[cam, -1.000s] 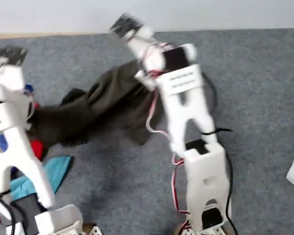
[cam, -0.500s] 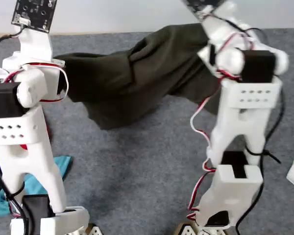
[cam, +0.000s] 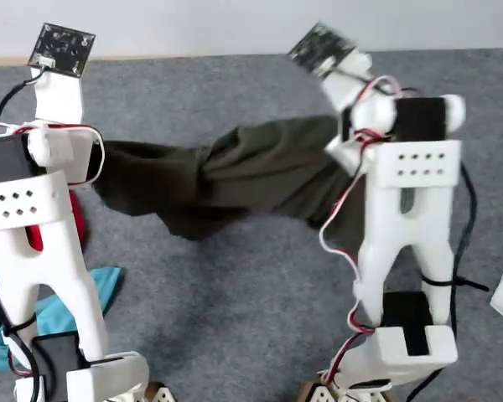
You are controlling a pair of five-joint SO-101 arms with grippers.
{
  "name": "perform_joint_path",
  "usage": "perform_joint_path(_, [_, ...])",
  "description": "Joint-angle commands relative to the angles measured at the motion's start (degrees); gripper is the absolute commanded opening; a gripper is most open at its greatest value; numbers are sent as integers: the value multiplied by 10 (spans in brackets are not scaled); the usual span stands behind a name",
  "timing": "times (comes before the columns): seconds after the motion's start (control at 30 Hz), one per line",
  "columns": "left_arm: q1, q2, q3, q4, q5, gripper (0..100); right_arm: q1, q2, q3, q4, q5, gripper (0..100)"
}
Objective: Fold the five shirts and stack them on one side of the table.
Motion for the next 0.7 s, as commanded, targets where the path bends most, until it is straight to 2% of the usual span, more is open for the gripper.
perform_joint_path(0.0, [-4, -15, -1, -44, -4, 27, -16, -29, 8, -22, 3, 10])
perform_joint_path(0.17, [-4, -16, -17, -121, -2, 29, -13, -34, 5, -156, 3, 10])
perform_joint_path(0.33, [-4, -16, -128, -101, -1, 28, -15, -50, 4, -223, 3, 10])
perform_joint_path(0.5, [-3, -16, -174, -25, -4, 28, -17, -79, 7, -196, -9, 10])
perform_joint_path(0.57, [-3, -16, -174, 16, -4, 28, -17, -85, 8, -148, -7, 10])
perform_joint_path(0.67, [-4, -24, -130, 19, -22, 28, -29, -81, 8, -48, -6, 10])
